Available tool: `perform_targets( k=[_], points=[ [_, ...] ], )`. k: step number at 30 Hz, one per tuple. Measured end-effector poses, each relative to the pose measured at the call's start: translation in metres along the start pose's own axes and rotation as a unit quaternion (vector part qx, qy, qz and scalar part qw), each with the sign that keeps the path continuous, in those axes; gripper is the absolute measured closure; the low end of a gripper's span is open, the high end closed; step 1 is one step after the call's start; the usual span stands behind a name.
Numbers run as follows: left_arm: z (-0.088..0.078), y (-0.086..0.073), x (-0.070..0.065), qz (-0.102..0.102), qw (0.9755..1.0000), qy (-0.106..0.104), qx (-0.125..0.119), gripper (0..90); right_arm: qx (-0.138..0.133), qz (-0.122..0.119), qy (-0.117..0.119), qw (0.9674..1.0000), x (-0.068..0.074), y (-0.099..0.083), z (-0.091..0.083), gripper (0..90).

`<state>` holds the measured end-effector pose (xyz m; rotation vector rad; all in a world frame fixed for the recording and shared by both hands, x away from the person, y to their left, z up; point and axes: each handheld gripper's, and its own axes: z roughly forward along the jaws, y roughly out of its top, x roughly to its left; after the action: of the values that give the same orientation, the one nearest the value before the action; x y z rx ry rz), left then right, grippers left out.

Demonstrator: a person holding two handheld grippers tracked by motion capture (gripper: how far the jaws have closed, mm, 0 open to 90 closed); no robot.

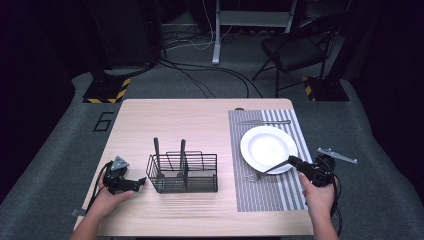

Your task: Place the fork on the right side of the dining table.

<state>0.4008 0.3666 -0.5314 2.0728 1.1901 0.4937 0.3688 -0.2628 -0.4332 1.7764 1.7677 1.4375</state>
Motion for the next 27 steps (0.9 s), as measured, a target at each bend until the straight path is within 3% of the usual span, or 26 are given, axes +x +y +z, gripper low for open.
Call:
perform_targets(
  k=[12,19,27],
  points=[
    [0.0,0.0,0.0,0.0,1.0,-0.001,0.001,0.2,-0.001,0.048,-0.003,0.9988,-0.023,-0.015,0.001,80.2],
    [0.0,0.0,0.0,0.0,1.0,-0.002,0.002,0.3,-0.002,0.063,-0.005,0.998,-0.037,-0.023,0.003,78.8],
    [0.0,0.0,0.0,0.0,1.0,-0.002,0.002,0.3,0.006,0.099,-0.007,0.9951,-0.052,-0.033,0.004,77.5]
  ],
)
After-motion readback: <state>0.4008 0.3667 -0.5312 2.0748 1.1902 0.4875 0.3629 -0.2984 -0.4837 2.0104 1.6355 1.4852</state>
